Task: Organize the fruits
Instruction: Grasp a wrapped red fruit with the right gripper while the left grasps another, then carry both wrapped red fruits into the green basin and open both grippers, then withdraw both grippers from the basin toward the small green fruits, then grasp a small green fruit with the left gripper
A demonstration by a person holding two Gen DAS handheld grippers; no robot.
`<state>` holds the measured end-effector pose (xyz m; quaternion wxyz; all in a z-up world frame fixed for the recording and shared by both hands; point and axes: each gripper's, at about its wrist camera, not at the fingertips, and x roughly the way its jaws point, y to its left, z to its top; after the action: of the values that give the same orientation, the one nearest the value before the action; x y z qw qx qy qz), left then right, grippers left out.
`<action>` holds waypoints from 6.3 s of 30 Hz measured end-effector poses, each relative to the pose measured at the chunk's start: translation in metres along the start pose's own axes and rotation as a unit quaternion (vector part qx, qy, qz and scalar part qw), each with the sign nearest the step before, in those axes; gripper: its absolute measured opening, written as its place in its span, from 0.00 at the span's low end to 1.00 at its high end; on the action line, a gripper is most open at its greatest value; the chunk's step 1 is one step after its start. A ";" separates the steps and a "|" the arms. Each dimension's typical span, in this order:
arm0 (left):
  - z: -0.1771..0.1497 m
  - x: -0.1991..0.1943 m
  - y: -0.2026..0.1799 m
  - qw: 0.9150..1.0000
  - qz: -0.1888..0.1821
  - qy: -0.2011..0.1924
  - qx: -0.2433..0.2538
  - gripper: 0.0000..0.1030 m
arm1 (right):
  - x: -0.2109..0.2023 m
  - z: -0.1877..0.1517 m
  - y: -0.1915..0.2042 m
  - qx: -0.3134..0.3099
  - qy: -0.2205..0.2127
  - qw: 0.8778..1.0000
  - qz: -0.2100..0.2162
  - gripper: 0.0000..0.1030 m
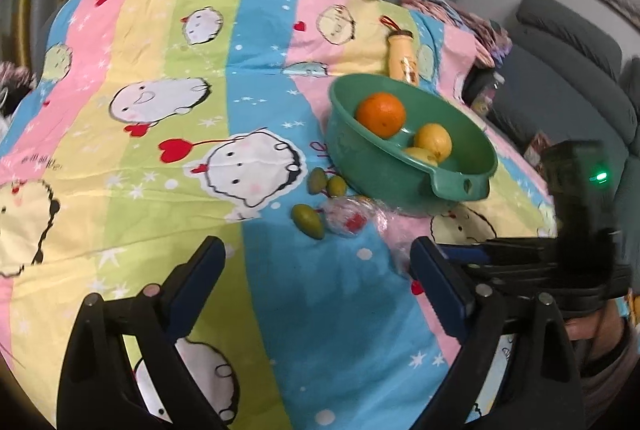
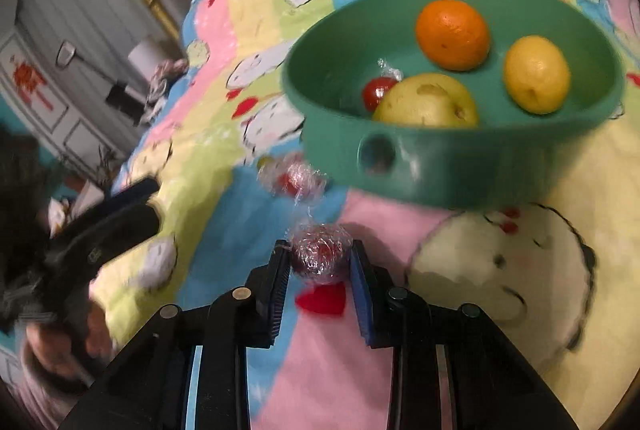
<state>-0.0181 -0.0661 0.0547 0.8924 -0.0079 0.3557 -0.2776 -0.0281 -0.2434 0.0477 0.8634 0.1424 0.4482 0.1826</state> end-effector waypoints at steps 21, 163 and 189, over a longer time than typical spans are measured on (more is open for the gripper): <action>0.028 0.092 -0.037 0.985 0.022 0.100 0.139 0.65 | -0.018 -0.009 -0.015 -0.003 0.011 1.000 0.016 0.31; 0.014 0.088 -0.006 0.992 0.104 0.073 -0.005 0.18 | -0.035 0.009 -0.011 -0.030 -0.022 0.998 0.043 0.51; -0.008 -0.028 0.025 0.993 0.016 -0.020 -0.114 0.18 | 0.038 0.023 0.023 -0.083 0.018 0.994 -0.065 0.51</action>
<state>-0.0275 -0.0296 0.0615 0.8968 -0.1096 0.3673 -0.2211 0.0066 -0.2078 0.0423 0.8742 0.0376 0.4550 0.1652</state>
